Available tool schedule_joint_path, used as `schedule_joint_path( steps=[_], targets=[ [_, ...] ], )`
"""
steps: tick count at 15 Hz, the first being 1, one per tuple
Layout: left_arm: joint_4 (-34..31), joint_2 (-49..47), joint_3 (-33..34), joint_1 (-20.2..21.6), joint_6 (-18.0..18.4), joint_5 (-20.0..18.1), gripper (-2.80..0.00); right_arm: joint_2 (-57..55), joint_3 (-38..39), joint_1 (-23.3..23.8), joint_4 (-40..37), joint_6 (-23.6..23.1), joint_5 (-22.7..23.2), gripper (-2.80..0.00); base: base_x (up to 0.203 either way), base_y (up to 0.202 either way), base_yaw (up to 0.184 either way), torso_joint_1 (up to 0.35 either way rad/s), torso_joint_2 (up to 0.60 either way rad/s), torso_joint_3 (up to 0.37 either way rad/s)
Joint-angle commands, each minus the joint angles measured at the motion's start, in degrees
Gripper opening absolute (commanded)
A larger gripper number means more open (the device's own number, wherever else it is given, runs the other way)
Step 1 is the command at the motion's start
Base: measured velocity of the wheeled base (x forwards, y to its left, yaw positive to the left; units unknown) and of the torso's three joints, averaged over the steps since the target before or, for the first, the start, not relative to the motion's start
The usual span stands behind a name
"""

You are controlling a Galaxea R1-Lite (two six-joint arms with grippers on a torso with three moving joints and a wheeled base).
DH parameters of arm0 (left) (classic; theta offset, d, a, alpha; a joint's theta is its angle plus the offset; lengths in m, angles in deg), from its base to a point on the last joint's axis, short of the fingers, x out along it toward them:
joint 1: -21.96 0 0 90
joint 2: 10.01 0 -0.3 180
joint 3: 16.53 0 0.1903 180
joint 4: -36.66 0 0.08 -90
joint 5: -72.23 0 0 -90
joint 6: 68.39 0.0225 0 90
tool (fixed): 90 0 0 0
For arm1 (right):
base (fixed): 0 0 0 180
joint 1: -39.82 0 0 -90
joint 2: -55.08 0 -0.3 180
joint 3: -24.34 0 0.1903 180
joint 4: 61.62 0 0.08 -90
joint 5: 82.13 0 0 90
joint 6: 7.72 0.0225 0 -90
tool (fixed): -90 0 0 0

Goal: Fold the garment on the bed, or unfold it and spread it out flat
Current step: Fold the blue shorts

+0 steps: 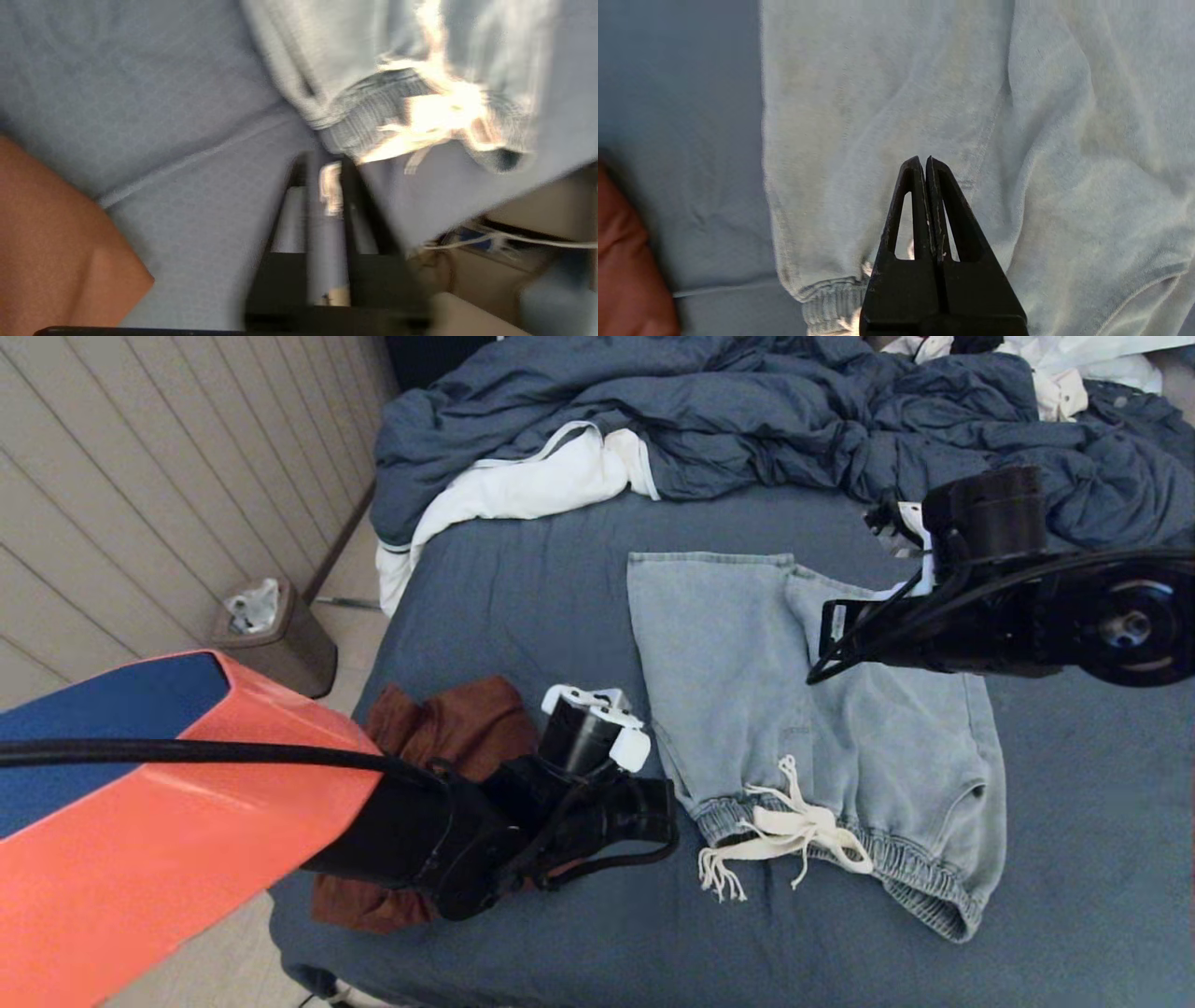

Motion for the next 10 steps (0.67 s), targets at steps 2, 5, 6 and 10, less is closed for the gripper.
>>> schedule_joint_path(
  steps=[2, 5, 6, 10],
  targets=[
    [0.77, -5.41, -1.40, -1.45, 0.11, 3.06, 0.00, 1.05, 0.08, -0.26, -0.12, -0.04, -0.07, -2.80, 0.000, 0.000, 0.000, 0.000, 0.00, 0.000],
    [2.66, -8.36, -3.65, -3.09, 1.16, 4.53, 0.00, 0.59, 0.87, -0.39, 0.06, -0.86, 0.01, -2.80, 0.000, 0.000, 0.000, 0.000, 0.00, 0.000],
    [2.68, -9.53, -4.45, -4.01, 1.79, 4.88, 0.00, 0.32, 1.01, -1.01, 0.06, -0.99, -0.06, -2.80, 0.000, 0.000, 0.000, 0.000, 0.00, 0.000],
    [5.73, -16.34, -10.90, -6.90, 3.80, 14.76, 0.00, -1.07, 2.69, -3.70, 0.14, -1.09, -0.07, -2.80, 0.000, 0.000, 0.000, 0.000, 0.00, 0.000]
  ],
)
